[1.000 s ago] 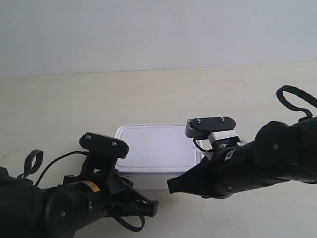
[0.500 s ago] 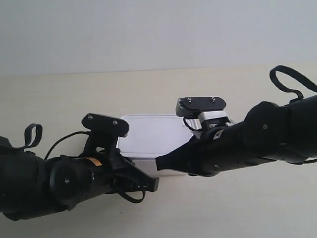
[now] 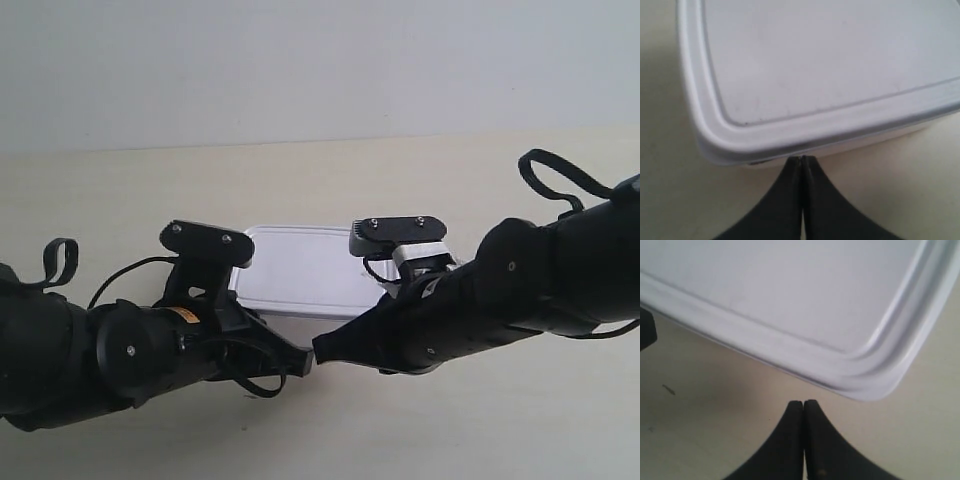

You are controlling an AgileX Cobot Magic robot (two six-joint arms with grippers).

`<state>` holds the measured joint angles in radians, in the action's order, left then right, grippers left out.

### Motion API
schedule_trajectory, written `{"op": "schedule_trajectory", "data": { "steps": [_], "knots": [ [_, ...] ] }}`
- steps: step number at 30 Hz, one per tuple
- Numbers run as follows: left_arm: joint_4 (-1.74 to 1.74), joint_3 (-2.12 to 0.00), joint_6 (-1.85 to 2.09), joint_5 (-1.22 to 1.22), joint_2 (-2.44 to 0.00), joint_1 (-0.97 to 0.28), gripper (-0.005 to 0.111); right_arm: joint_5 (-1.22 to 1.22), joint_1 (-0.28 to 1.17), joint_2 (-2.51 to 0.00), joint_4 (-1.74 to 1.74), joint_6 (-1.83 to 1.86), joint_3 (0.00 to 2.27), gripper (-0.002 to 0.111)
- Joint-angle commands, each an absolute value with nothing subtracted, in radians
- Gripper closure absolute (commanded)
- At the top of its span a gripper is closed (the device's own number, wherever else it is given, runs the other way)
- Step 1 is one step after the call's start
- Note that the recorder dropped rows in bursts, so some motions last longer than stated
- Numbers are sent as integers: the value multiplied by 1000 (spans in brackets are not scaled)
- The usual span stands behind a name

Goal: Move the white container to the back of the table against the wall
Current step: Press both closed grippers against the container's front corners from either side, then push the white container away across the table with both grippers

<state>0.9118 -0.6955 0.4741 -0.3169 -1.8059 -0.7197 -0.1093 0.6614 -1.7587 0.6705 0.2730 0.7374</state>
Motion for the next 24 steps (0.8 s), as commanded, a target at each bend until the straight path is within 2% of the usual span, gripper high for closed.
{"op": "schedule_trajectory", "data": {
  "steps": [1, 16, 24],
  "knots": [
    [891, -697, 476, -324, -1810, -717, 107, -72, 664, -1763, 672, 277, 746, 108],
    [866, -697, 501, -386, -1810, -717, 107, -58, 660, -1853, 674, 277, 834, 108],
    [840, -699, 501, -395, -1818, -684, 107, -87, 580, -1853, 671, 292, 855, 108]
  ]
}}
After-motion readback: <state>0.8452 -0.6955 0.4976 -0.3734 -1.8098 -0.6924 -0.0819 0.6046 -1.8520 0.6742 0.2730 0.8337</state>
